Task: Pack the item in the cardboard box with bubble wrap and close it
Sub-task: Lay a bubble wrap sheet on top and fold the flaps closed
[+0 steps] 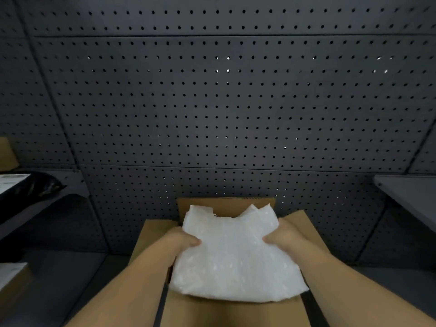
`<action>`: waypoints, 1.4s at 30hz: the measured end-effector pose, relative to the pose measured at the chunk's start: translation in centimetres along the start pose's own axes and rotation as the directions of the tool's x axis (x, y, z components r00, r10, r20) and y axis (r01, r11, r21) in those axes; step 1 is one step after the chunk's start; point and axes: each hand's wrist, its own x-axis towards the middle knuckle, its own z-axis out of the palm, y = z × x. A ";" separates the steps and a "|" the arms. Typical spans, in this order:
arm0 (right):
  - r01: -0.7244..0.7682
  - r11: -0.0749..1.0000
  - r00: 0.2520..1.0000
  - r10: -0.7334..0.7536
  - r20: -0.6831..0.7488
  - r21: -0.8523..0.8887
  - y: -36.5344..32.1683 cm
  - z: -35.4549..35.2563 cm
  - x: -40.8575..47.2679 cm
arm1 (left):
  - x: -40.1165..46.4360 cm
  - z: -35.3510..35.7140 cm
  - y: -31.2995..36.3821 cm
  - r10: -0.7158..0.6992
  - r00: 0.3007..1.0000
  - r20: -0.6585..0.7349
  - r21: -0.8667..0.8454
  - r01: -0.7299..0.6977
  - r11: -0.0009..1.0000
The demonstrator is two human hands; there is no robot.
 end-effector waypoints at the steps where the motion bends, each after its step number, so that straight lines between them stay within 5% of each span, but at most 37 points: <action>1: 0.006 1.000 1.000 -0.006 -0.023 -0.006 -0.1 0.4 0.4 | 0.5 0.2 -0.1 0.013 1.000 -0.016 0.014 -0.013 1.000; 13: 0.076 0.977 0.952 -0.130 -0.276 -0.199 1.7 3.6 2.7 | 4.2 2.8 -3.0 0.259 0.927 -0.272 0.236 -0.196 0.952; 20: 0.067 0.943 0.970 -0.138 -0.198 -0.325 1.0 2.3 3.0 | 4.7 2.7 -3.1 0.251 0.934 -0.254 0.405 -0.133 0.905; 23: 0.259 0.786 0.916 -0.384 -0.114 -0.561 -0.3 0.5 1.0 | 3.4 1.7 -2.1 0.494 0.852 -0.173 0.706 -0.242 0.665; 25: 0.461 0.601 0.870 -0.450 0.201 -0.653 -1.0 -0.4 -0.4 | 2.8 0.6 -1.2 0.621 0.774 0.127 0.828 -0.427 0.363; 27: 0.558 0.467 0.830 -0.304 0.468 -0.686 -1.0 -0.7 -1.3 | 2.4 -0.2 -0.4 0.467 0.778 0.422 0.804 -0.559 0.205; 29: 0.566 0.396 0.818 -0.161 0.552 -0.723 -0.5 -0.6 -1.2 | 2.4 -0.4 -0.1 0.230 0.815 0.532 0.798 -0.574 0.186; 37: 0.555 0.274 0.830 -0.126 0.543 -0.785 1.1 1.1 0.2 | 3.7 -0.2 -2.0 0.091 0.820 0.566 0.822 -0.569 0.019; 42: 0.557 0.256 0.829 -0.108 0.549 -0.790 1.5 2.0 0.6 | 4.4 0.6 -2.7 0.086 0.827 0.556 0.824 -0.561 0.073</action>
